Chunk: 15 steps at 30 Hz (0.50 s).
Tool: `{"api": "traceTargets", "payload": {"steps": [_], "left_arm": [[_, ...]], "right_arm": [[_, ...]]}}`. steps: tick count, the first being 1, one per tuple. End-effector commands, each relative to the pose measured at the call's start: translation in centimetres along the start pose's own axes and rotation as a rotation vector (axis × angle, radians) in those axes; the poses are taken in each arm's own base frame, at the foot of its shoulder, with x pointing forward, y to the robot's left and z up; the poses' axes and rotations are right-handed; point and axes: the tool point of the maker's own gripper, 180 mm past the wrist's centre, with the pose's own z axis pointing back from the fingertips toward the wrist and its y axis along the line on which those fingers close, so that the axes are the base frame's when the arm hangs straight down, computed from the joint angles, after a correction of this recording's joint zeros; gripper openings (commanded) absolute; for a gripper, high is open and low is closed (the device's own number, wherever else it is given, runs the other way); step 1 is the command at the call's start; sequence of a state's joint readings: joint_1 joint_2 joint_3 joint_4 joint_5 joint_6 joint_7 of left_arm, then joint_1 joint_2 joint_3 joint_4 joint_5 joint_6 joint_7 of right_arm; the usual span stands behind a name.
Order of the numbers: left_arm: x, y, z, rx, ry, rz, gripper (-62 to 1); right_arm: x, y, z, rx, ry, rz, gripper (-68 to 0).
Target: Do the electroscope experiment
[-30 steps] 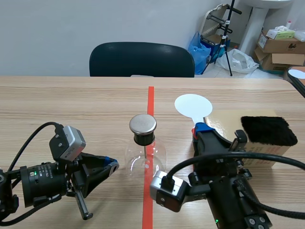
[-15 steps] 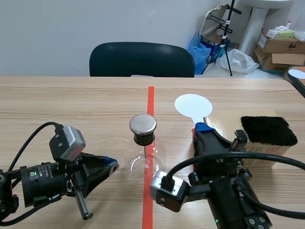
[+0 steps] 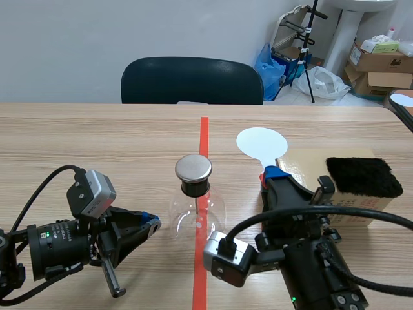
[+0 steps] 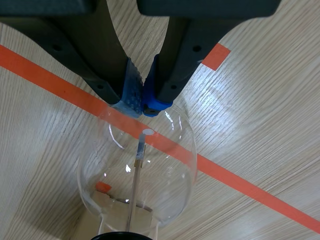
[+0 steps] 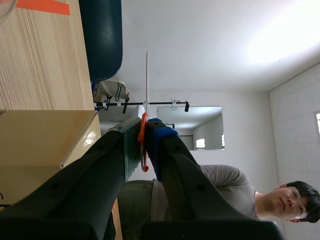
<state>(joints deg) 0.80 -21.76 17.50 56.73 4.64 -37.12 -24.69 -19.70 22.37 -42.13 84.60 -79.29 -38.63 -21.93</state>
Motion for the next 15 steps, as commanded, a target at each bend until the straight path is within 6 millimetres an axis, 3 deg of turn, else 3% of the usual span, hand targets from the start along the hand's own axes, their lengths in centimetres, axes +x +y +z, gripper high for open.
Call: {"api": "traceTargets", "payload": {"steps": [1, 15], "left_arm": [[1.04, 0.14, -0.21, 0.003, -0.036, -0.007, -58.2], [1.04, 0.14, -0.21, 0.003, -0.036, -0.007, -58.2]], "right_arm": [[-0.07, -0.69, -0.37, -0.03, -0.005, 0.003, -66.5], [0.17, -0.69, -0.37, -0.03, -0.018, 0.004, -66.5]]}}
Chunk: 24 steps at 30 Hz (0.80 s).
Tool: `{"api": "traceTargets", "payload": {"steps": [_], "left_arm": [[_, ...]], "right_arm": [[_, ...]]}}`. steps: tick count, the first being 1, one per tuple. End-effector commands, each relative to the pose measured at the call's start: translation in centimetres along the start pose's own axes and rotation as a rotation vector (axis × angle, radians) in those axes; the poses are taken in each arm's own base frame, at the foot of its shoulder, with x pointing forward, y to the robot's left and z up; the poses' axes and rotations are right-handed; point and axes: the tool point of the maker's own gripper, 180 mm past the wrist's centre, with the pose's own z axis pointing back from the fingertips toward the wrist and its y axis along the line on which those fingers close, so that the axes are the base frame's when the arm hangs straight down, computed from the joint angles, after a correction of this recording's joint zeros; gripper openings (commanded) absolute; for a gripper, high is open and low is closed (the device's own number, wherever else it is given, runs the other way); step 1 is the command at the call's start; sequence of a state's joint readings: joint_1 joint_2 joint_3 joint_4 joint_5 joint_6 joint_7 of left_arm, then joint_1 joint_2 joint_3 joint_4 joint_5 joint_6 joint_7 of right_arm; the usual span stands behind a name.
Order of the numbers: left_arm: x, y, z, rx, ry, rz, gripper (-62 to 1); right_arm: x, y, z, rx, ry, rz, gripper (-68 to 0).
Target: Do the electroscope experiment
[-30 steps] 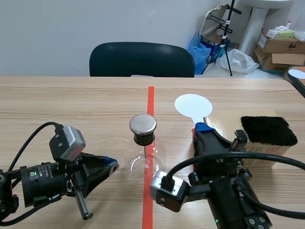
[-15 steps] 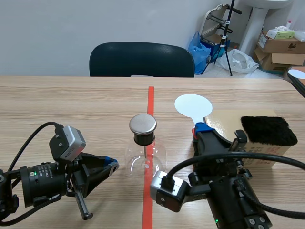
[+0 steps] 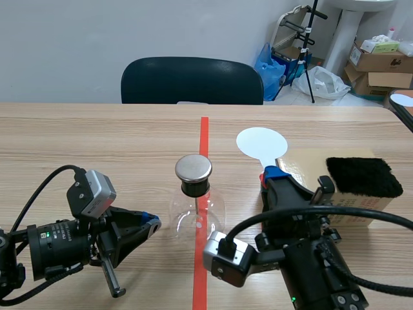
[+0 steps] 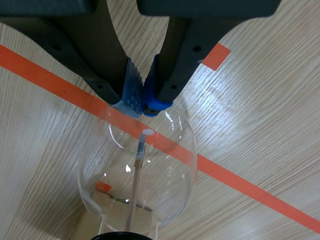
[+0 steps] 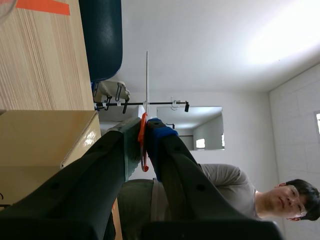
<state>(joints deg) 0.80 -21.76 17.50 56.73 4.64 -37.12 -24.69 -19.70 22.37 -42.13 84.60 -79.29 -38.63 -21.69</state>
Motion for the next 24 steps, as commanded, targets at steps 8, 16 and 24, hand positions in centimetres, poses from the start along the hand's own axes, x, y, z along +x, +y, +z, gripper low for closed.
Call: {"api": "traceTargets", "payload": {"steps": [8, 16, 24], "left_arm": [[1.0, 0.1, -0.2, 0.003, -0.036, -0.007, -58.2], [1.0, 0.1, -0.2, 0.003, -0.036, -0.007, -58.2], [1.0, 0.1, -0.2, 0.003, -0.036, -0.007, -58.2]], "right_arm": [[2.1, -0.7, -0.2, -0.031, -0.124, 0.006, -66.5], [5.2, -0.7, 0.4, -0.032, -0.301, 0.009, -66.5], [6.4, -0.7, 0.8, -0.032, -0.377, 0.011, -66.5]]}}
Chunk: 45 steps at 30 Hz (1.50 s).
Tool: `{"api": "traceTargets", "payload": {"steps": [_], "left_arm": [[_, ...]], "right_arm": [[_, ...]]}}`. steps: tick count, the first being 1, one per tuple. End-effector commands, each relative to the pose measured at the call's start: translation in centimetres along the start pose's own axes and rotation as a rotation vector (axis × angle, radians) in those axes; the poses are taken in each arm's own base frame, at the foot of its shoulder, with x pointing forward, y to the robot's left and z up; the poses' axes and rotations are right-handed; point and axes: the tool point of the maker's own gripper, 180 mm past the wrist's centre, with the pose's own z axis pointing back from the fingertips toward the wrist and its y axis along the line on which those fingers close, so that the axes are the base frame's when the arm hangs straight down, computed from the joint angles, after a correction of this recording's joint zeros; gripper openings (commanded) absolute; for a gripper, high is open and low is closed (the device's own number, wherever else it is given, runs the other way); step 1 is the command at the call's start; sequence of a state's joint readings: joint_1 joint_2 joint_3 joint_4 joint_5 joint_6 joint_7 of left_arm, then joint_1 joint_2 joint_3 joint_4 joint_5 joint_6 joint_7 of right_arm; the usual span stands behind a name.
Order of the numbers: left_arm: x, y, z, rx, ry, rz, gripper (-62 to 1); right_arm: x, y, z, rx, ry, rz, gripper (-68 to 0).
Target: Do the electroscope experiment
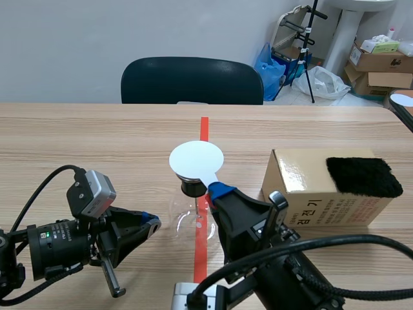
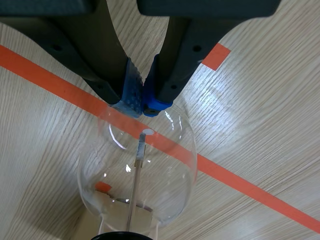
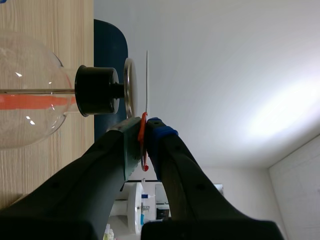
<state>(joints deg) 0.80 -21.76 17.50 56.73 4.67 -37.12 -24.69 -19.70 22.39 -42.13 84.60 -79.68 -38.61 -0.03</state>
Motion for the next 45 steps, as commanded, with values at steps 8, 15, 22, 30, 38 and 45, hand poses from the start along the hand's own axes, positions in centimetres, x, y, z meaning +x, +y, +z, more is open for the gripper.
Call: {"api": "traceTargets", "payload": {"steps": [8, 15, 22, 30, 38, 45], "left_arm": [[1.0, 0.1, -0.2, 0.003, -0.036, -0.007, -58.2], [1.0, 0.1, -0.2, 0.003, -0.036, -0.007, -58.2], [1.0, 0.1, -0.2, 0.003, -0.036, -0.007, -58.2], [1.0, 0.1, -0.2, 0.003, -0.036, -0.007, -58.2], [1.0, 0.1, -0.2, 0.003, -0.036, -0.007, -58.2], [1.0, 0.1, -0.2, 0.003, -0.036, -0.007, -58.2]], "right_arm": [[-0.4, -0.7, -0.4, -0.03, 0.005, 0.011, -66.5], [-0.4, -0.7, -0.4, -0.03, 0.006, 0.011, -66.5], [-0.4, -0.7, -0.4, -0.029, 0.006, 0.011, -66.5], [-0.4, -0.7, -0.4, -0.029, 0.006, 0.011, -66.5], [-0.8, -0.7, -0.4, -0.03, 0.027, 0.011, -66.5], [-3.4, -0.7, -0.1, -0.03, 0.169, 0.009, -66.5]]}}
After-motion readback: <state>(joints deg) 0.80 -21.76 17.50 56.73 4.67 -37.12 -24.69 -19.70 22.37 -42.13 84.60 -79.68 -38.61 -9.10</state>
